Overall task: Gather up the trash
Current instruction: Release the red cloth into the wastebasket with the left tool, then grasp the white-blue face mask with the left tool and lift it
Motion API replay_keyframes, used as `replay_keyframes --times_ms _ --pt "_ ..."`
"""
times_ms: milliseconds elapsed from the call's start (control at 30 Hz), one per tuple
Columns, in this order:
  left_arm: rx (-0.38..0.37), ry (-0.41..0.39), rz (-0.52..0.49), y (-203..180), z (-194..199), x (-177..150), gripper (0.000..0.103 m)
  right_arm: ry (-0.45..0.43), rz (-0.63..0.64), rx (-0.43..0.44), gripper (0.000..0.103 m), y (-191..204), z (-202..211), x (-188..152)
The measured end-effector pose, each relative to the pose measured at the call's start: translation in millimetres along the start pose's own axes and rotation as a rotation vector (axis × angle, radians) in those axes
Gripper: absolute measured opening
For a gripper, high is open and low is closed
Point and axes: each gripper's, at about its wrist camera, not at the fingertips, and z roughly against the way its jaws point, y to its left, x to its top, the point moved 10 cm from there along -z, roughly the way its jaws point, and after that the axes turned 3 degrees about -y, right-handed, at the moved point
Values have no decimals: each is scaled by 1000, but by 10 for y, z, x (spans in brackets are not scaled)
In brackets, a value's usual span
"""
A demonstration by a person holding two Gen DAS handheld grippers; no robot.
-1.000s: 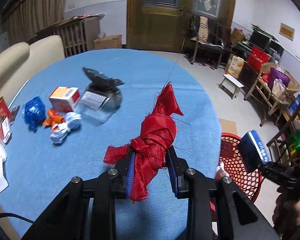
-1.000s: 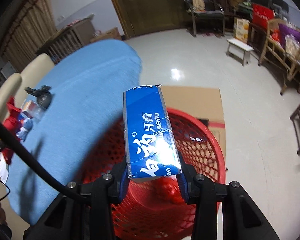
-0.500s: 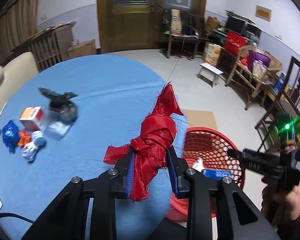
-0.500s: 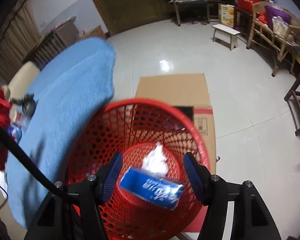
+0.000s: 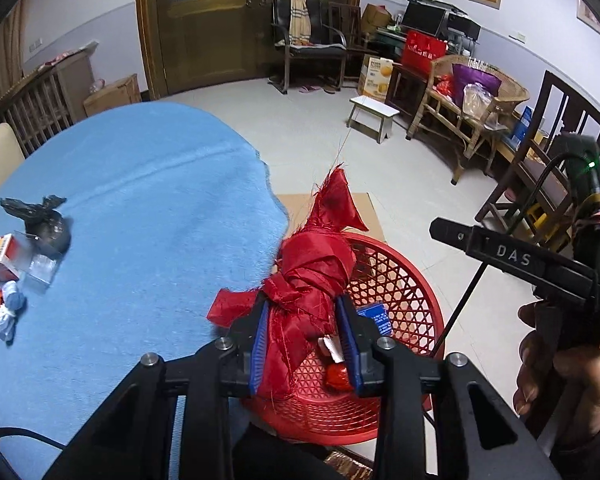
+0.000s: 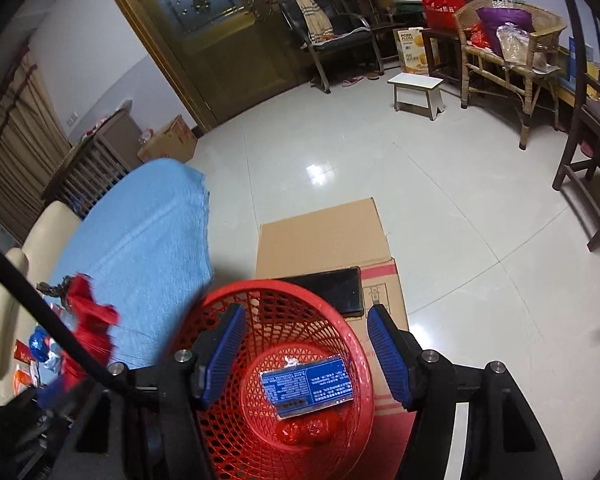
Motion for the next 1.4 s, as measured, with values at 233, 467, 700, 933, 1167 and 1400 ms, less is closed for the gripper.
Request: replay_keyframes --times_ms 233,467,700,933,1167,1400 --pt "14 5 74 233 40 -57 78 -8 14 11 67 105 53 15" --pt "106 -78 191 935 420 -109 78 15 63 48 67 424 17 -72" --pt "248 -80 338 1780 696 -511 78 77 176 104 67 1008 -98 -356" --pt "329 -88 512 2554 919 -959 78 143 340 166 67 1769 -178 -729" --pt "371 -88 570 3065 929 -1056 78 178 450 218 67 2358 -211 -1011" --pt "326 -109 520 3288 739 -755 78 203 511 245 67 2660 -280 -1182"
